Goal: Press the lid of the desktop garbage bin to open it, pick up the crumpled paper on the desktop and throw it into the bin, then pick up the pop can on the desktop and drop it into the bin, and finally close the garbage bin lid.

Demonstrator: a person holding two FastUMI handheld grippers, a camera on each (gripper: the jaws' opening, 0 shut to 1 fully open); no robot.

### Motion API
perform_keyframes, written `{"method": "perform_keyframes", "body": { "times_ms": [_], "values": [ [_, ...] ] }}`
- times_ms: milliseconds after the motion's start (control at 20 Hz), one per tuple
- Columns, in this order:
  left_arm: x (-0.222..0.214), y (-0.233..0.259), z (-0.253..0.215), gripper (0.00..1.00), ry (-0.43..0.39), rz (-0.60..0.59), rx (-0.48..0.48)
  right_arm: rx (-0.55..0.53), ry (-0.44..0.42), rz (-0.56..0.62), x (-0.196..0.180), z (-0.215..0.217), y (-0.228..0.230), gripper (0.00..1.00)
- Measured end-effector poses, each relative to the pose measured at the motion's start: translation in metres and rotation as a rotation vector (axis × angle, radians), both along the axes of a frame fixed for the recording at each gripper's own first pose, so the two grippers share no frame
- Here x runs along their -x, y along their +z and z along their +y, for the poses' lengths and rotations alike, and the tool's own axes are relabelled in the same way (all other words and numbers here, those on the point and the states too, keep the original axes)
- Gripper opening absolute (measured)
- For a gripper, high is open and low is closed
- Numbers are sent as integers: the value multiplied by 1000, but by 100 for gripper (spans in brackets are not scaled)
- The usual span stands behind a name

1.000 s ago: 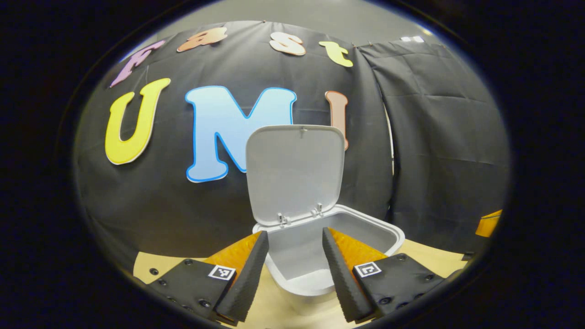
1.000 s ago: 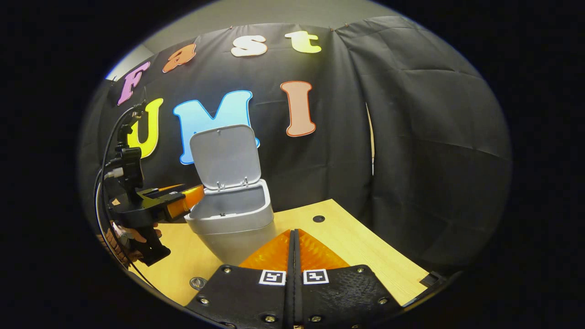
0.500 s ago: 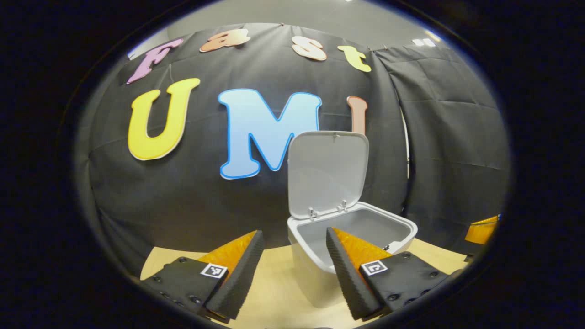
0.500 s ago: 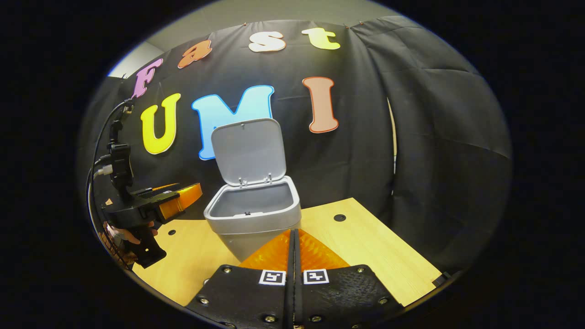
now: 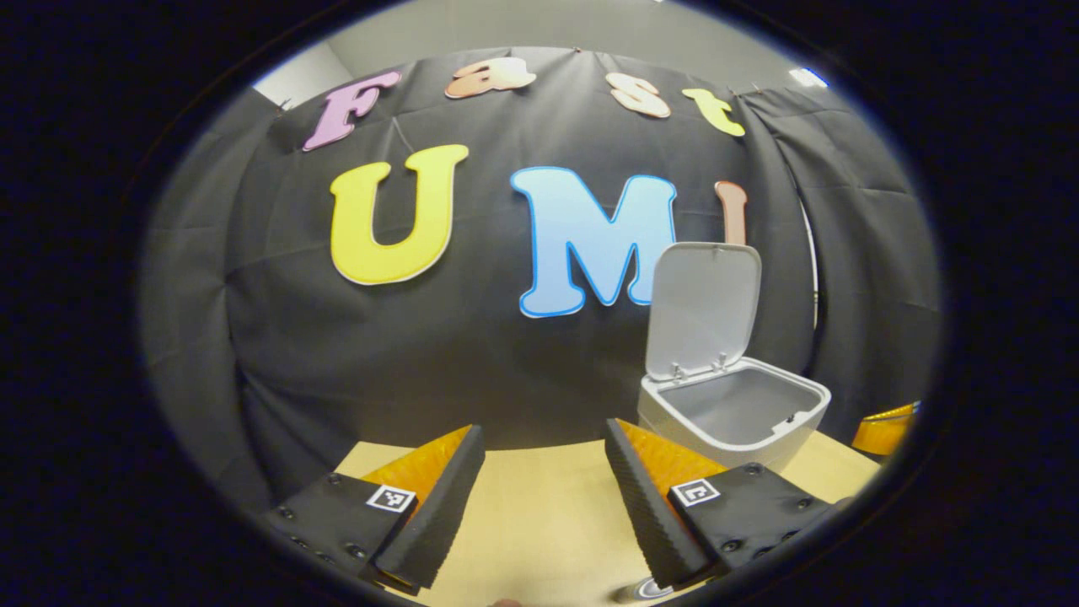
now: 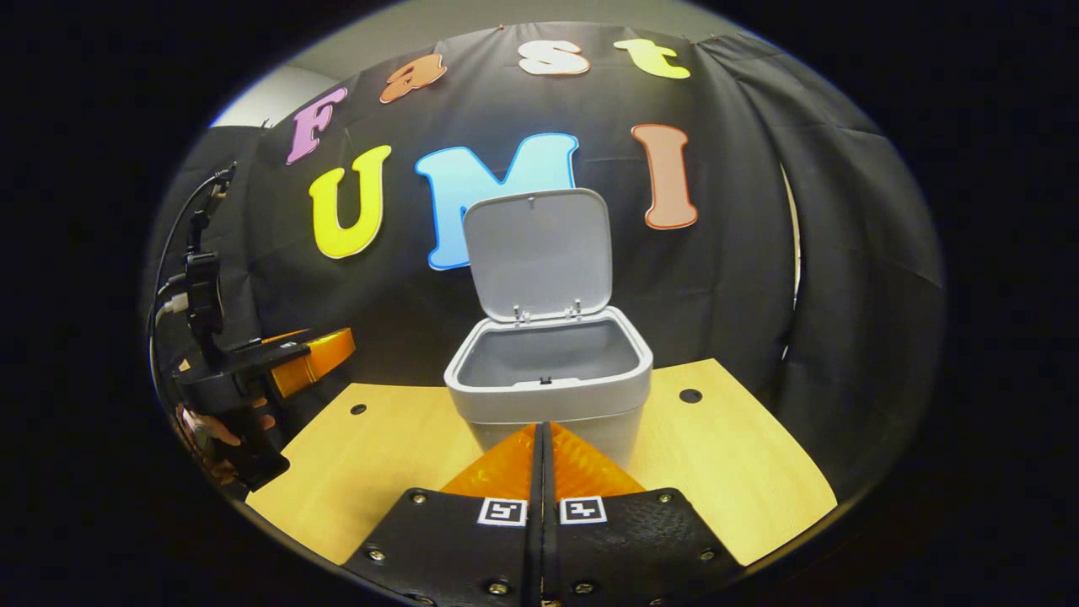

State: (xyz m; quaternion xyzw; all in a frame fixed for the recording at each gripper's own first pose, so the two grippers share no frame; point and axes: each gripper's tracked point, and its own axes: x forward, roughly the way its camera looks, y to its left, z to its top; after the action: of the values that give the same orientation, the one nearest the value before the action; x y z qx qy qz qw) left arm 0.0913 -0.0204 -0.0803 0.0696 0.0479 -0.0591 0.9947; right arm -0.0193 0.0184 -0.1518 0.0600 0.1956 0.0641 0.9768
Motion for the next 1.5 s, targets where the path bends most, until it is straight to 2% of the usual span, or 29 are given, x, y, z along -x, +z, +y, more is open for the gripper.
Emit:
{"method": "perform_keyframes", "body": {
  "times_ms": [100,250,300,350,400,450,500,550,600,650,700,900,950,1000,1050,1100,1250,1300,1500],
  "values": [
    [7,0,17,98,28,0,4,2,36,15,-2,14,-6,0],
    [15,1,37,98,65,3,8,-3,101,43,-4,37,-15,0],
    [18,-1,44,95,77,6,10,-5,124,53,-5,46,-20,1],
    [20,-3,52,95,88,7,14,-1,141,62,-6,53,-24,11],
    [21,-4,58,95,97,9,19,0,164,71,-6,60,-29,17],
    [23,-4,63,95,106,12,22,6,179,80,-5,66,-34,41],
    [26,-8,72,95,114,13,24,13,194,88,-5,71,-38,48],
    [28,-8,76,95,122,13,26,13,219,100,-5,78,-42,65],
    [29,-8,81,95,130,12,28,14,240,114,-2,85,-47,71],
    [30,-8,84,95,135,13,29,21,258,126,-1,90,-53,91],
    [31,-8,88,95,141,14,29,31,272,138,3,93,-61,100],
    [35,-9,99,95,158,17,34,64,319,187,11,106,-84,99],
    [35,-10,102,92,162,18,35,71,329,198,12,109,-89,99],
    [37,-10,104,98,165,19,35,79,340,209,14,113,-94,99],
    [37,-10,107,92,168,20,34,89,353,220,17,117,-98,99],
    [37,-11,109,95,171,22,34,97,365,230,21,120,-104,99],
    [38,-14,114,95,178,31,36,121,395,261,24,129,-121,96],
    [39,-14,117,98,181,31,38,131,402,275,25,132,-127,99],
    [41,-15,125,98,193,35,36,161,428,339,28,138,-153,99]
  ]
}}
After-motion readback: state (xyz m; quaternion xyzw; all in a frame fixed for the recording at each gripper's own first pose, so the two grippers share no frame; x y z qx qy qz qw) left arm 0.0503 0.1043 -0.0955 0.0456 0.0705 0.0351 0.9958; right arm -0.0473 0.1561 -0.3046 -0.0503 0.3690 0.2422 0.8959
